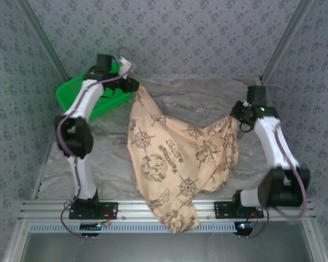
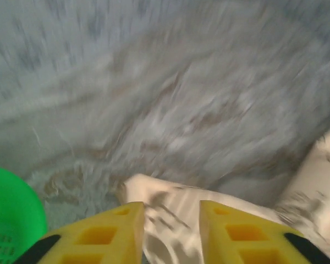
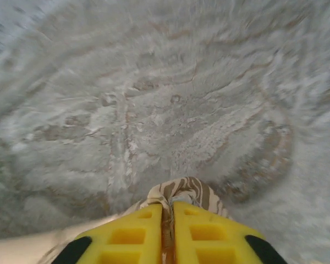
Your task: Fold the inside-out t-shirt
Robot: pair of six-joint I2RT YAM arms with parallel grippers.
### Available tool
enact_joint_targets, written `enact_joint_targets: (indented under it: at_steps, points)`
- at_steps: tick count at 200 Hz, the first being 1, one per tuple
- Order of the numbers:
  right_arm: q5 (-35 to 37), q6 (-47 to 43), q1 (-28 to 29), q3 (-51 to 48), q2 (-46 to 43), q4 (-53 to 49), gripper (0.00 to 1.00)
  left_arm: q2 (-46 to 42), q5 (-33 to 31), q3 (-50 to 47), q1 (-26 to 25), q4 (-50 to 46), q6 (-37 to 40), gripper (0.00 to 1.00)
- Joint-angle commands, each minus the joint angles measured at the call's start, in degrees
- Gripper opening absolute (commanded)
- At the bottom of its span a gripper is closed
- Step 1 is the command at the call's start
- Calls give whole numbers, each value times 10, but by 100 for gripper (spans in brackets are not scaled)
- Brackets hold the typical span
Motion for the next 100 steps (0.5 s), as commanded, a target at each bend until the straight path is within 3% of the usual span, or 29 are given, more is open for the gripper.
enact_joint_targets:
  at_steps: [1, 15, 40, 65, 100]
  points:
    - [-51, -18, -12, 93, 98, 24, 27, 35, -29, 137, -12, -10, 2, 35]
    - [-67, -9, -24, 147, 145, -12, 44, 63, -52, 200, -15, -31, -26, 36]
    - [-7, 6, -31, 150, 131, -71, 53, 28, -91, 194, -45, -70, -53, 37]
    - [21, 39, -26, 40, 43, -86, 61, -69, -135, 26, -107, -52, -119, 38]
    - [57, 80, 22, -154, -72, -93, 66, -185, -195, -272, -210, 84, -266, 39]
